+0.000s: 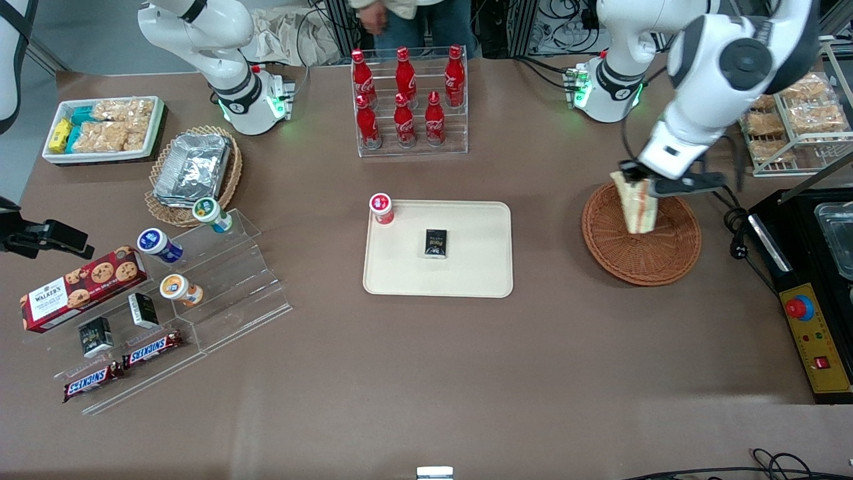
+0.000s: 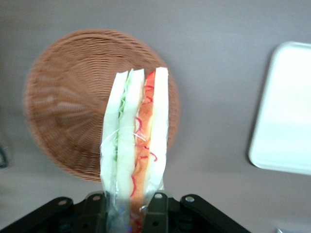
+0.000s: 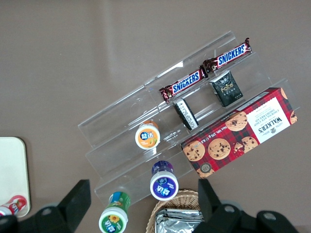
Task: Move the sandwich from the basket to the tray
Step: 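Carry the sandwich to the white tray and lower it beside the black box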
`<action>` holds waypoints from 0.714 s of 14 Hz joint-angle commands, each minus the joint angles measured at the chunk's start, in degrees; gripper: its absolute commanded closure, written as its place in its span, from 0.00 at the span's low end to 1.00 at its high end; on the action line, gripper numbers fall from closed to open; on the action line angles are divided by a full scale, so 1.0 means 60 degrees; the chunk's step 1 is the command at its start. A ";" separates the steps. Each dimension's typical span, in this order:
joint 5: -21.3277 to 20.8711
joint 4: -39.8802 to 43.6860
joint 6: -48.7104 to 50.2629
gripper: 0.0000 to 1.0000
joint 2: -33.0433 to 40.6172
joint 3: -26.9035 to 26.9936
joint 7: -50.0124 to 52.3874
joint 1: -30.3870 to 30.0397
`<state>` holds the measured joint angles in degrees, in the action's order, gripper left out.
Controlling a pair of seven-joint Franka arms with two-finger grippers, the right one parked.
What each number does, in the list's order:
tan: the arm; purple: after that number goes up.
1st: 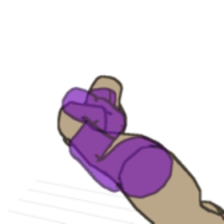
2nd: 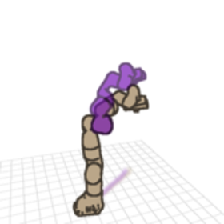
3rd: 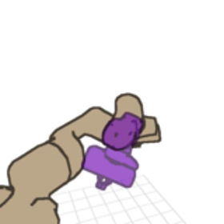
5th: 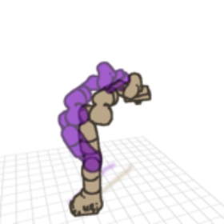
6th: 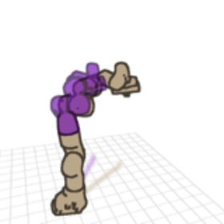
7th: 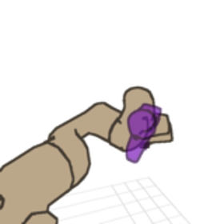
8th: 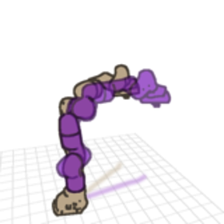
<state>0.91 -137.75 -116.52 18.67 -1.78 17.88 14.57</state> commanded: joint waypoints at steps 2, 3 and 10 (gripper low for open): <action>0.0681 0.0224 -0.0484 1.00 -0.0559 -0.0053 0.0181 0.1756; 0.0713 0.0238 -0.0879 1.00 -0.0925 -0.0228 0.0649 0.2123; 0.0349 0.0253 -0.4292 1.00 -0.4058 -0.1768 0.2131 0.2420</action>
<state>4.24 -137.80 -137.64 0.54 -11.53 27.70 29.10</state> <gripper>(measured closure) 0.793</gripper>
